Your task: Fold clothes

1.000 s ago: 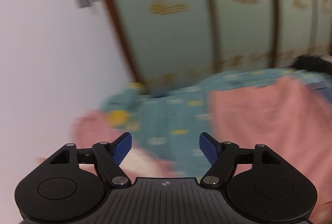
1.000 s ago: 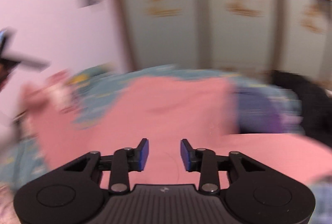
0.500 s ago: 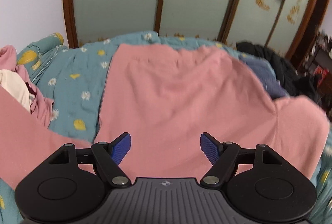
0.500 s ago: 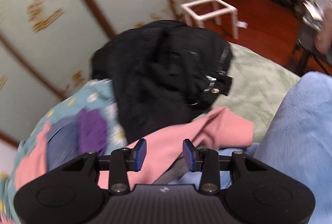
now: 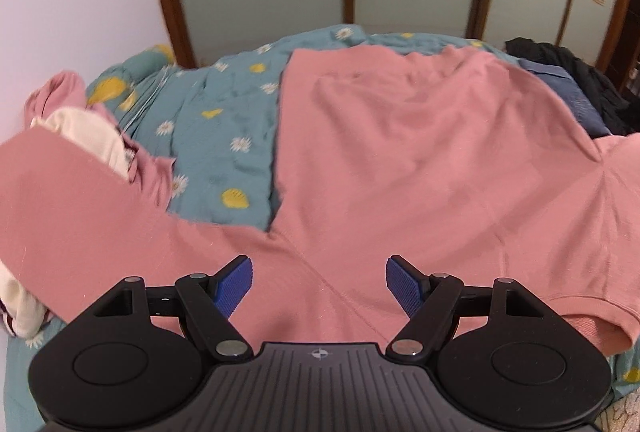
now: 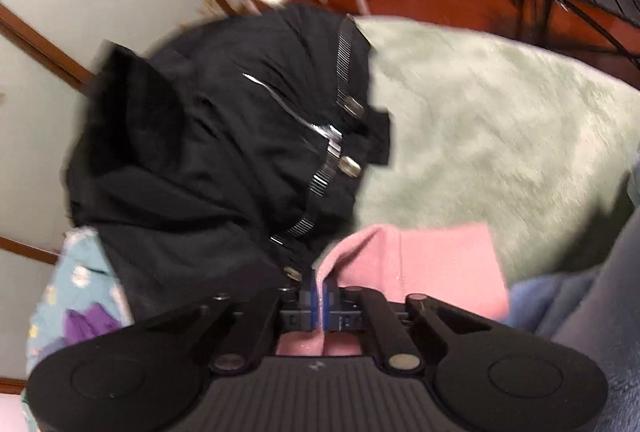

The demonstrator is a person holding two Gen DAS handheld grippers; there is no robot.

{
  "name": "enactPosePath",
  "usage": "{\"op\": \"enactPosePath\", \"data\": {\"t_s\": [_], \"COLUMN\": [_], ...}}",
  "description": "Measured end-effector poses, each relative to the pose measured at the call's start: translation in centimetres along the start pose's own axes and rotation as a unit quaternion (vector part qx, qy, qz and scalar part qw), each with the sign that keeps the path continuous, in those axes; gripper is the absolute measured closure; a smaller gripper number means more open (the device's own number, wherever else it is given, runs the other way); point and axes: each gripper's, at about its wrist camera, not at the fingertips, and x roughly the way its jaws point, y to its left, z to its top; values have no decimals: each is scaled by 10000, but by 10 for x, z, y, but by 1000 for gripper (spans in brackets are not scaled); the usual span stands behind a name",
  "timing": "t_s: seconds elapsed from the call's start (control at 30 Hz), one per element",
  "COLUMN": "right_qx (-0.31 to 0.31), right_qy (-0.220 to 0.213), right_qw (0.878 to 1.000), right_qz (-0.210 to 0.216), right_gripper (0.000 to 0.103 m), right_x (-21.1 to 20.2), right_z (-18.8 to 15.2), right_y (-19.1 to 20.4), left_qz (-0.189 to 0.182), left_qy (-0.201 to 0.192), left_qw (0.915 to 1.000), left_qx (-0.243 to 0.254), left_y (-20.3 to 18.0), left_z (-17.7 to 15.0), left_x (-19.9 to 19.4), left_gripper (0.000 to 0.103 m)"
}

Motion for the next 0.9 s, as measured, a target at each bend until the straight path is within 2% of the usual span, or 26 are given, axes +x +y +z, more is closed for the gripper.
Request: {"op": "enactPosePath", "data": {"t_s": [0.03, 0.07, 0.13, 0.2, 0.23, 0.3, 0.37, 0.43, 0.47, 0.53, 0.6, 0.67, 0.7, 0.77, 0.8, 0.83, 0.87, 0.9], "right_qx": [-446, -1039, -1613, -1913, -1963, -1933, -1874, -1984, -2142, -2289, -2371, -2366, -2425, -3030, -3309, -3471, -3475, -3240], "right_qy": [-234, -554, -1046, -1429, -1527, -1510, -1360, -1207, -1058, -824, -660, -758, -819, -927, -848, -559, -117, 181], "right_qw": [9982, 9895, 9668, 9493, 9473, 9543, 9664, 9709, 9709, 9693, 9611, 9548, 9517, 9318, 9250, 9256, 9312, 9405], "right_qz": [328, 840, 1685, 2047, 2019, 1708, 1117, 583, 187, -367, -1251, -1630, -1698, -1769, -1667, -1405, -1096, -1006], "right_gripper": [102, 101, 102, 102, 102, 101, 101, 99, 98, 89, 85, 78, 74, 70, 67, 63, 63, 63], "right_x": [-20, -52, -103, -141, -151, -148, -122, -96, -75, -50, -28, -24, -24, -24, -22, -20, -12, -2], "right_z": [-2, -5, -11, -15, -14, -9, -3, -2, -6, -11, -13, -6, -3, 0, -1, -1, -2, -3], "right_y": [15, 34, 47, 47, 44, 35, 21, 13, 10, 6, 4, 4, 6, 21, 28, 33, 39, 43], "left_qz": [-24, -58, -123, -228, -279, -304, -314, -281, -242, -159, -44, -18, -6, 13, 18, 12, 3, 7], "left_qy": [14, 13, -6, -12, -9, 15, 29, 35, 37, 45, 115, 182, 216, 272, 292, 312, 345, 371], "left_qw": [10000, 10000, 9998, 9996, 9994, 9992, 9989, 9986, 9984, 9982, 9983, 9985, 9985, 9985, 9984, 9983, 9980, 9979], "left_qx": [1, 39, 126, 169, 186, 245, 339, 443, 504, 570, 576, 523, 497, 472, 478, 499, 524, 528], "left_y": [0, -2, -10, -17, -21, -27, -32, -36, -37, -36, -32, -29, -27, -27, -29, -31, -33, -38], "left_z": [0, 0, -1, -3, -5, -8, -12, -16, -17, -18, -19, -19, -19, -17, -16, -15, -14, -12], "left_x": [2, 3, 5, 6, 7, 7, 4, 1, -1, -5, -6, -2, 0, 5, 9, 12, 17, 21], "left_gripper": [29, 29, 29, 29, 29, 29, 29, 29, 29, 29, 29, 29, 29, 29, 29, 29, 29, 29]}}
